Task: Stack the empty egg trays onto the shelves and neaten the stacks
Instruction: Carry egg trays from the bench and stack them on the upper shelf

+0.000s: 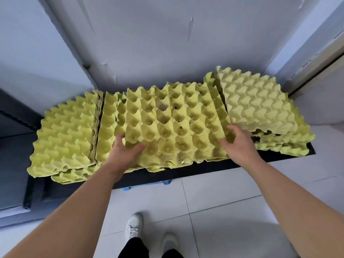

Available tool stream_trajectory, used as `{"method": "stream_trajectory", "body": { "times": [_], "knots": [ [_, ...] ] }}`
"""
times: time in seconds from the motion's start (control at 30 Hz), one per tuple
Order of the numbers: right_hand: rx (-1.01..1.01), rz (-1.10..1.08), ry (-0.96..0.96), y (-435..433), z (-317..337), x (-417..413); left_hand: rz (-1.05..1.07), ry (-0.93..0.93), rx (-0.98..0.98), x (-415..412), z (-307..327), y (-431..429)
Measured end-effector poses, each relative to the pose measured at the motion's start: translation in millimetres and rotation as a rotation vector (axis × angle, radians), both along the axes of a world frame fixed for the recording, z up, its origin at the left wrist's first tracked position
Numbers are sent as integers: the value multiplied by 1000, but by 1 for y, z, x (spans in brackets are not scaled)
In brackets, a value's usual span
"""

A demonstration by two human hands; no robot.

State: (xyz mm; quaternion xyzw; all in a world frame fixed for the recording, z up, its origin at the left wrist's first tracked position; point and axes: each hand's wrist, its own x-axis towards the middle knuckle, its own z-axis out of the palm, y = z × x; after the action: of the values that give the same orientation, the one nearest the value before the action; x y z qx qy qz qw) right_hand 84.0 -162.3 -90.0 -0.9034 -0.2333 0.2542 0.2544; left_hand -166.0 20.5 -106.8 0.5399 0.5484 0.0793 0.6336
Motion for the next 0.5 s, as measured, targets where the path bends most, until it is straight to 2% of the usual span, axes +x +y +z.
{"method": "stream_trajectory", "body": {
  "times": [0.23,0.5],
  "knots": [
    [42,45,-14,-5,-17,-1,105,-143,-115,0,-14,-4],
    [137,31,5,-13,10,-1,116,-207,-42,-7,10,-7]
  ]
}}
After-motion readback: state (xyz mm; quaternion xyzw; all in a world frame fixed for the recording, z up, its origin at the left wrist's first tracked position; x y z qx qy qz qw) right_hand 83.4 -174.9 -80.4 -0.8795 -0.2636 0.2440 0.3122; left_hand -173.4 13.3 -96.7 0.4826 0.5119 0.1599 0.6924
